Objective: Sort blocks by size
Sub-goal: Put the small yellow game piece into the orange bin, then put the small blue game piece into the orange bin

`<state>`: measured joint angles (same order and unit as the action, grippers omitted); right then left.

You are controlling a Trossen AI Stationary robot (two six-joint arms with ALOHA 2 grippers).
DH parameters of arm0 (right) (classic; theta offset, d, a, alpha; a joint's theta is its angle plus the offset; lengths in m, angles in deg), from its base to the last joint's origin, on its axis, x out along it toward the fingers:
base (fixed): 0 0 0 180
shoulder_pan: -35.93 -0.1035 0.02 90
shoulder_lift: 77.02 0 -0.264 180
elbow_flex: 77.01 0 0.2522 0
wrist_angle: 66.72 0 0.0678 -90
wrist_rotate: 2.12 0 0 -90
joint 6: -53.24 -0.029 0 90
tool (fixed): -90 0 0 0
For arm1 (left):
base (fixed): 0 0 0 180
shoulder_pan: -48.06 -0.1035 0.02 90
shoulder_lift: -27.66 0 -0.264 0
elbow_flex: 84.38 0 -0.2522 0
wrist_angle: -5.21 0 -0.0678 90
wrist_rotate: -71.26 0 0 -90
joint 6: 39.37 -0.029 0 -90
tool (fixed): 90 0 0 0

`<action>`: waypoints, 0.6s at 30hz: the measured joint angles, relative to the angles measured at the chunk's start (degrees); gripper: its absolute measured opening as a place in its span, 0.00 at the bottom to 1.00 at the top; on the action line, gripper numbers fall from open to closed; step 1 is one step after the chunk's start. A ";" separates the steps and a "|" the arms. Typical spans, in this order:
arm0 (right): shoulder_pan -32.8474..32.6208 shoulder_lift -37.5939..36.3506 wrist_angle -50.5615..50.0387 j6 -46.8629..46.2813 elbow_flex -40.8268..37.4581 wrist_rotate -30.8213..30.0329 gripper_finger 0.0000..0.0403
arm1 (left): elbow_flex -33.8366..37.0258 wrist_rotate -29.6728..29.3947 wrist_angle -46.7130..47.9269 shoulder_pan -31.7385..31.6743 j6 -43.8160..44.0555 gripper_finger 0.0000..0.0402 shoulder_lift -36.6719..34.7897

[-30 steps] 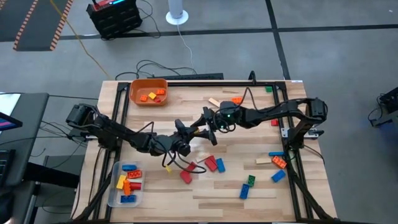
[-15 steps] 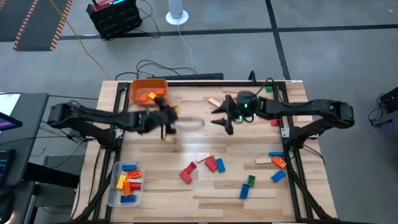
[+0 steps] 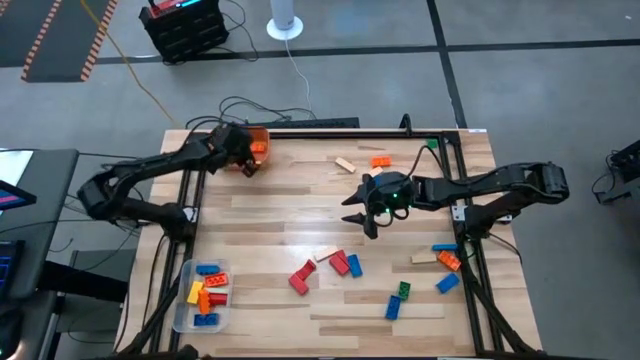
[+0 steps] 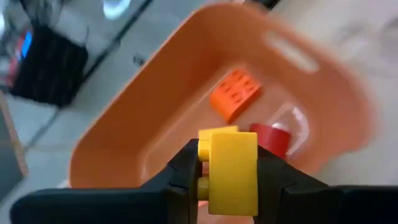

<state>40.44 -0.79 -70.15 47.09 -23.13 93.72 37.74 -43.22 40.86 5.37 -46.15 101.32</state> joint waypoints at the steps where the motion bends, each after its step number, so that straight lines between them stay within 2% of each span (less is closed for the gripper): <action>1: 0.00 -0.08 -0.06 -0.02 0.00 -0.02 0.65 | 0.00 0.46 0.26 -0.97 0.32 0.26 1.05; 6: 0.06 -0.17 -2.33 0.02 0.02 -0.02 0.65 | -0.09 3.88 1.33 -2.63 0.83 0.53 2.98; 9: 1.07 -1.09 -5.12 0.59 0.02 0.02 0.65 | -1.65 4.09 4.33 -2.17 1.03 0.64 2.09; 12: 3.26 -2.41 -9.10 2.18 0.06 -0.65 0.65 | -3.77 4.21 6.08 -0.77 1.74 0.68 0.08; 14: 5.28 -2.84 -12.15 3.61 0.09 -3.87 0.65 | -4.79 4.72 5.86 1.26 2.53 0.69 -1.79; 18: 10.34 -2.61 -16.02 7.08 0.09 -6.55 0.65 | -4.64 4.82 -0.41 8.32 5.75 0.66 -4.72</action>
<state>50.79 -3.40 -86.18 54.17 -23.04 87.17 33.11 -38.39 40.45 13.68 -40.40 96.60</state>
